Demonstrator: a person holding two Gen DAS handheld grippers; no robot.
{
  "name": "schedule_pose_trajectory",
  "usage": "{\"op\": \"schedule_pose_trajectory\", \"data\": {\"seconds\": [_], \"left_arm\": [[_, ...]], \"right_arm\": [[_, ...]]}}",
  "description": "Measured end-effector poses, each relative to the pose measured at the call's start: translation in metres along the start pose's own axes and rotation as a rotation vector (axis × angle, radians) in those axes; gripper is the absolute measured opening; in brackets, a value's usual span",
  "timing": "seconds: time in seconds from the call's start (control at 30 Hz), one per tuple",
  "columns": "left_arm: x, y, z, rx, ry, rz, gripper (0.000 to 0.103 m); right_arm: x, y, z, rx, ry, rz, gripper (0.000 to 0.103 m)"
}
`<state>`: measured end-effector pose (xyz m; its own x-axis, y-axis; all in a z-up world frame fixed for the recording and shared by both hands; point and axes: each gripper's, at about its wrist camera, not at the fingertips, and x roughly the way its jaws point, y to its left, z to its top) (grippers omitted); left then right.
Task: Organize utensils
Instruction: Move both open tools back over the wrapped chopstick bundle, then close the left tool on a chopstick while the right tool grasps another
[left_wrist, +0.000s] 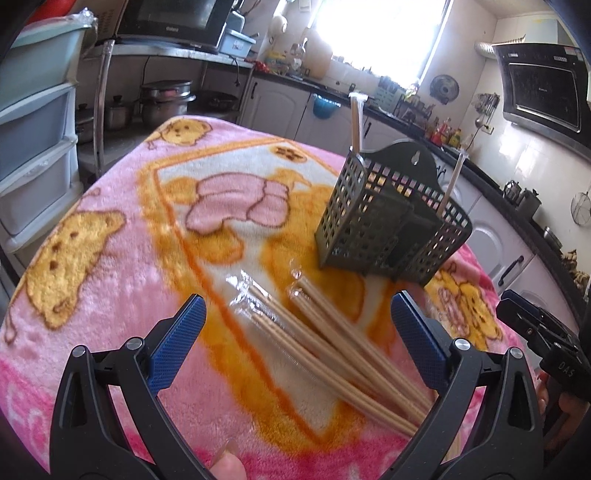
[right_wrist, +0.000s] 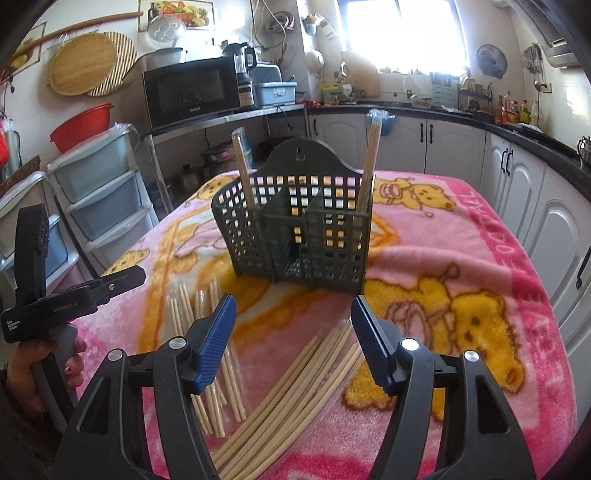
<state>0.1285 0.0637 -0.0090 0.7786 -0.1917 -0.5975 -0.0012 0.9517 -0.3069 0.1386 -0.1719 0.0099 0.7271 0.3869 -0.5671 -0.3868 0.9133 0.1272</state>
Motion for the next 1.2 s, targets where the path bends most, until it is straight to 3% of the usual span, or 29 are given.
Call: {"op": "schedule_pose_trajectory", "data": {"seconds": [0.27,0.37,0.53,1.0,1.2], "left_arm": [[0.018,0.009,-0.011,-0.008,0.074,0.009,0.088],[0.025,0.013,-0.012,-0.014,0.104,0.004,0.077],[0.039,0.024,-0.006,-0.048,0.151,-0.022,0.066],[0.079,0.043,0.019,-0.078,0.227,-0.028,0.058],[0.085,0.047,0.023,-0.085,0.227,-0.015,0.045]], "right_arm": [[0.017,-0.002,-0.012,0.012,0.067,0.011,0.062],[0.030,-0.008,-0.013,0.032,0.106,0.007,0.054],[0.055,-0.019,-0.014,0.063,0.168,-0.012,0.038],[0.097,-0.042,-0.009,0.144,0.255,-0.021,0.028],[0.105,-0.051,-0.005,0.169,0.268,-0.029,0.014]]}}
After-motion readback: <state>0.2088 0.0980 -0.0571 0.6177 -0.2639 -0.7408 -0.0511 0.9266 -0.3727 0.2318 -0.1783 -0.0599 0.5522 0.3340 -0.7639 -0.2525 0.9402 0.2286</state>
